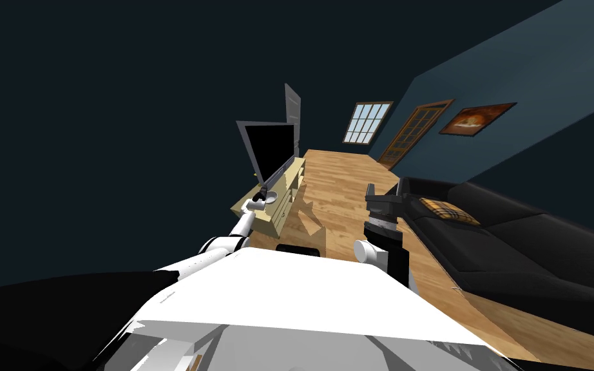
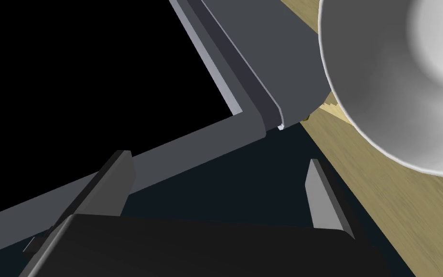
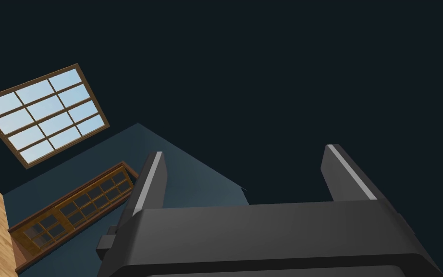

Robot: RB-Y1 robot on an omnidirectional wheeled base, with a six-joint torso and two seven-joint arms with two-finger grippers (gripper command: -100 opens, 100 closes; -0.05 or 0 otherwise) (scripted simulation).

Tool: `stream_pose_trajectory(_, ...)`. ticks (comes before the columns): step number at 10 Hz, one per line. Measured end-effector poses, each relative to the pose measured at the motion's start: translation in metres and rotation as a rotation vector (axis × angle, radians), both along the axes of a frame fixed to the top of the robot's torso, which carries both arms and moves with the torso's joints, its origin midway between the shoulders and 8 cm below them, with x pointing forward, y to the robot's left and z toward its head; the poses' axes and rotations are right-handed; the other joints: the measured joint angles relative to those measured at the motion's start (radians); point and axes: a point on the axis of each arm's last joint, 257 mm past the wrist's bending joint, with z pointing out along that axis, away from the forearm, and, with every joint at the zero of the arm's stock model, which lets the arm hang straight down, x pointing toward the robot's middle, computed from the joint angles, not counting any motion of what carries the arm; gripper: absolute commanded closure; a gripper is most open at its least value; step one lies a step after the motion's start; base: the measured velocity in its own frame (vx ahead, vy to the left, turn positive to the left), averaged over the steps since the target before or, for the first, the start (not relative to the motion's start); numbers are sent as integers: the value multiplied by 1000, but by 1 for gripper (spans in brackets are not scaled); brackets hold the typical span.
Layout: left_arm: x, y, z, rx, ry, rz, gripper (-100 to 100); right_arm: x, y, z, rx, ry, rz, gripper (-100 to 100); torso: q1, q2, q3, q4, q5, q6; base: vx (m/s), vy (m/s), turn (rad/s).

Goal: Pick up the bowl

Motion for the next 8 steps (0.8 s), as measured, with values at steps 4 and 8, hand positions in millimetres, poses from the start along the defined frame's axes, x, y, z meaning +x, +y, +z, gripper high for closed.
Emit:
stream_pose_trajectory(4,3,0,-28,-27,101,16,-100,0,0,0,0,0,0,0,0,0,0,0,0,0,-12,24,20)
stream_pose_trajectory(8,1,-8,-54,-55,209,30,-100,0,0,0,0,0,0,0,0,0,0,0,0,0,-8,29,14)
